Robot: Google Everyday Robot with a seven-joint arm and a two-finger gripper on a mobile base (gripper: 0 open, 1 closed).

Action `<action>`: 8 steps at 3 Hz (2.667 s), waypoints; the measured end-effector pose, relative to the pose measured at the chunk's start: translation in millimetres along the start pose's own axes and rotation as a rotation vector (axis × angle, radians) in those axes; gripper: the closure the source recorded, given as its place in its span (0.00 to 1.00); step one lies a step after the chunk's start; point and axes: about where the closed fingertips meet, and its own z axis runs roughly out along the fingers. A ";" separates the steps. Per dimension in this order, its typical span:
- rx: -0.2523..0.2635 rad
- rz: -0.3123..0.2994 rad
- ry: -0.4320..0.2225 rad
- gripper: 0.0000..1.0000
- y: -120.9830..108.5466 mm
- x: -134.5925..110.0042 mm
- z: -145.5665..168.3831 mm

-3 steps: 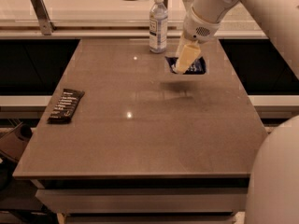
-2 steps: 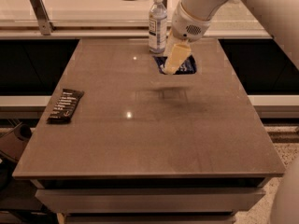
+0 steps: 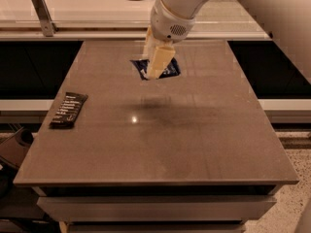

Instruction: Move rxbar blueberry near rxbar chocolate

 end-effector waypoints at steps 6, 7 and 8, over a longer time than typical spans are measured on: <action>-0.079 -0.401 -0.142 1.00 21.9 -104.8 40.1; -0.100 -0.464 -0.144 1.00 29.4 -120.9 49.0; -0.125 -0.526 -0.138 1.00 35.7 -130.6 61.2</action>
Offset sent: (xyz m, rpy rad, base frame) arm -0.0267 0.0835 -0.0063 0.1084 -0.0287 0.4542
